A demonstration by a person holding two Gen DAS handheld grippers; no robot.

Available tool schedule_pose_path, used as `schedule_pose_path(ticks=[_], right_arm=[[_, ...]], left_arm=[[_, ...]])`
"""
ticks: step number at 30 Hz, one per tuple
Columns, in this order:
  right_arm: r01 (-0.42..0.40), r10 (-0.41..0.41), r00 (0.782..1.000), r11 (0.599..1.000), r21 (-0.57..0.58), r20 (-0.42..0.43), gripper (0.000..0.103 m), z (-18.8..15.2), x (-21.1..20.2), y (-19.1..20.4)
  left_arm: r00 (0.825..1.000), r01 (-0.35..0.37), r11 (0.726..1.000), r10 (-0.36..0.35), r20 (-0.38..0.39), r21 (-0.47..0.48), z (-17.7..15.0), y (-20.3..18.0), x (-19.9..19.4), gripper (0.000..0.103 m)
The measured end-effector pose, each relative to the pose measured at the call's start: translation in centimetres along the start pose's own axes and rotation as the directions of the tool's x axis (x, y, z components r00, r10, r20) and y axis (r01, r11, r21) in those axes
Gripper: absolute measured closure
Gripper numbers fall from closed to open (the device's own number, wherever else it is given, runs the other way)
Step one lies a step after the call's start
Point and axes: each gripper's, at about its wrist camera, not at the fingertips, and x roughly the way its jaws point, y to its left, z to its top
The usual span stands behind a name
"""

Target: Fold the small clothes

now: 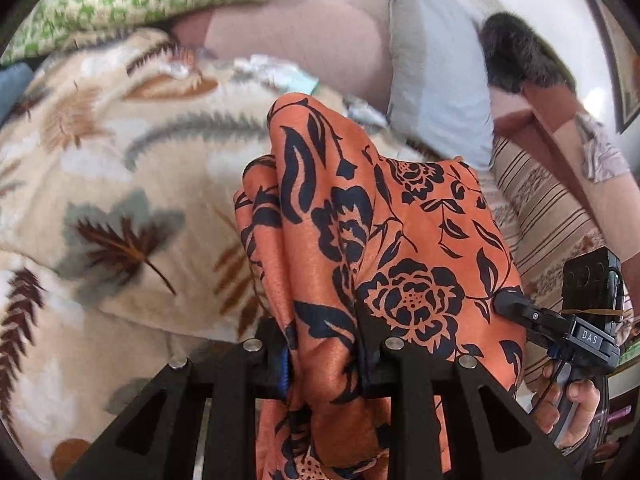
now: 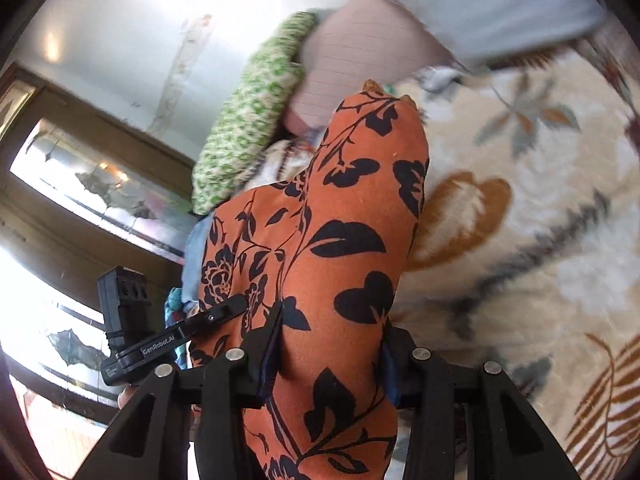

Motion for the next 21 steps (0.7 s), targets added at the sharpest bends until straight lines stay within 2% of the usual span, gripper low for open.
schedule_pose_path(ticks=[7, 10, 15, 21], right_arm=[[0.070, -0.063, 0.994, 0.994, 0.082, -0.084, 0.060, -1.3, 4.2, -6.3], [0.084, -0.073, 0.992, 0.990, 0.113, -0.100, 0.059, -1.9, 5.3, -8.1], [0.105, -0.097, 0.990, 0.992, 0.074, -0.100, 0.059, -1.9, 5.3, -7.8], [0.161, -0.153, 0.981, 0.985, 0.059, -0.120, 0.046, -1.9, 5.6, -7.1]], left_arm=[[0.993, -0.061, 0.997, 0.057, -0.103, -0.036, -1.7, 1.8, 6.7, 0.076], [0.995, -0.051, 0.998, 0.049, -0.089, -0.021, -1.7, 1.9, 6.7, 0.076], [0.993, -0.088, 0.996, 0.088, -0.080, 0.006, -1.9, 1.0, 6.7, 0.074], [0.990, -0.121, 0.992, 0.123, -0.070, 0.023, -2.1, 0.6, 6.8, 0.070]])
